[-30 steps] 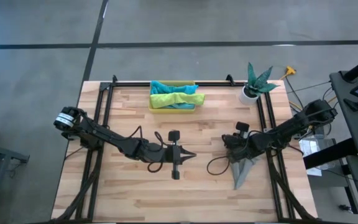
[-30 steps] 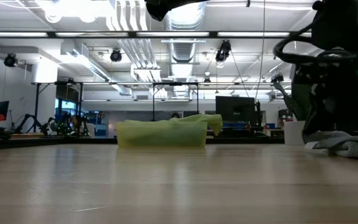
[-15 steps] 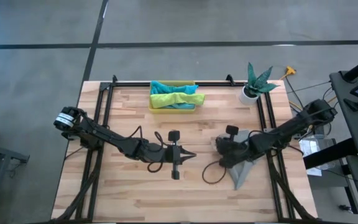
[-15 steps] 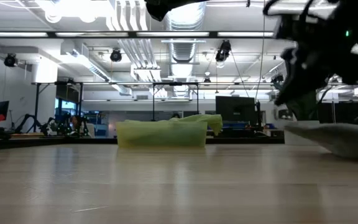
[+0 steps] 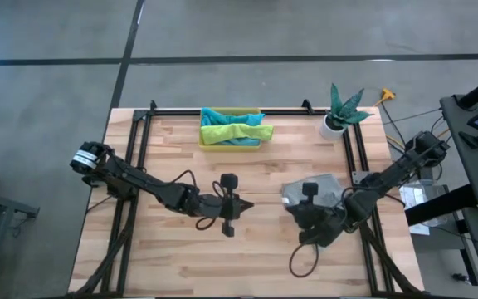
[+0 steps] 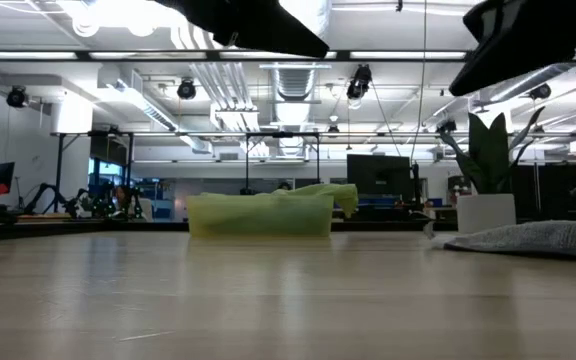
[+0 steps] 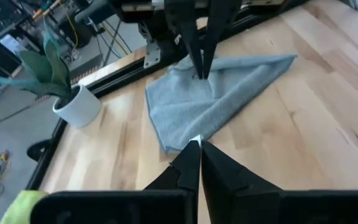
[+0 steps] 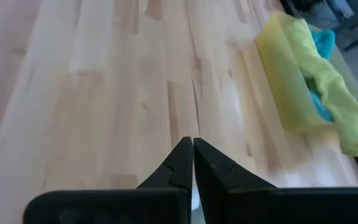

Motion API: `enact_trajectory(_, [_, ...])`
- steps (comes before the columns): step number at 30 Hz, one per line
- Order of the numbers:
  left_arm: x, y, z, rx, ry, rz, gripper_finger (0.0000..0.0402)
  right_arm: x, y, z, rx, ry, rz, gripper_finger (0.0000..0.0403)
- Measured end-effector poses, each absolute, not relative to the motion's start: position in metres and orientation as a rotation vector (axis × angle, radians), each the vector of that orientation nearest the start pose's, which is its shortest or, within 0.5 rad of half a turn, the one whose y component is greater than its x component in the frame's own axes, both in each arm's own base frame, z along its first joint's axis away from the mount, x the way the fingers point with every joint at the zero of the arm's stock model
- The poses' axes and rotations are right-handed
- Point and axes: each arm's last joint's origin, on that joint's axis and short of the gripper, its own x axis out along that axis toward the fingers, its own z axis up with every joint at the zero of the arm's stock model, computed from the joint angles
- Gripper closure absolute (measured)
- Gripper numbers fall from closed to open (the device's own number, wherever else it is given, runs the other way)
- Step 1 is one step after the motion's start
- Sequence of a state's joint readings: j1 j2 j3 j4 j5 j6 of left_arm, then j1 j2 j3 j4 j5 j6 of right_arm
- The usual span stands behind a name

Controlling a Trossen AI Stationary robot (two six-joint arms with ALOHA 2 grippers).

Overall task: Roll microfiber towels into tight, uniform cylinder then place into a basket
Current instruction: Roll the gray towel

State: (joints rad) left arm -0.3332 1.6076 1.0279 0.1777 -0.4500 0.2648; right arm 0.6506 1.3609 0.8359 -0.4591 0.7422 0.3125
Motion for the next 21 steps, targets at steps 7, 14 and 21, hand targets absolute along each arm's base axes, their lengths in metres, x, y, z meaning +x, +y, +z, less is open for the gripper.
enact_trajectory(7, [0.34, -0.105, 0.242, 0.481, 0.402, 0.044, 0.0402, 0.212, 0.134, 0.206, -0.324, 0.75, -0.223, 0.0394])
enact_trajectory(14, [0.342, -0.104, 0.247, 0.592, 0.35, 0.09, 0.0402, 0.212, 0.133, 0.203, -0.265, 0.732, -0.275, 0.0394])
enact_trajectory(21, [0.343, -0.101, 0.249, 0.659, 0.339, 0.125, 0.0402, 0.216, 0.121, 0.2, -0.193, 0.714, -0.382, 0.0377])
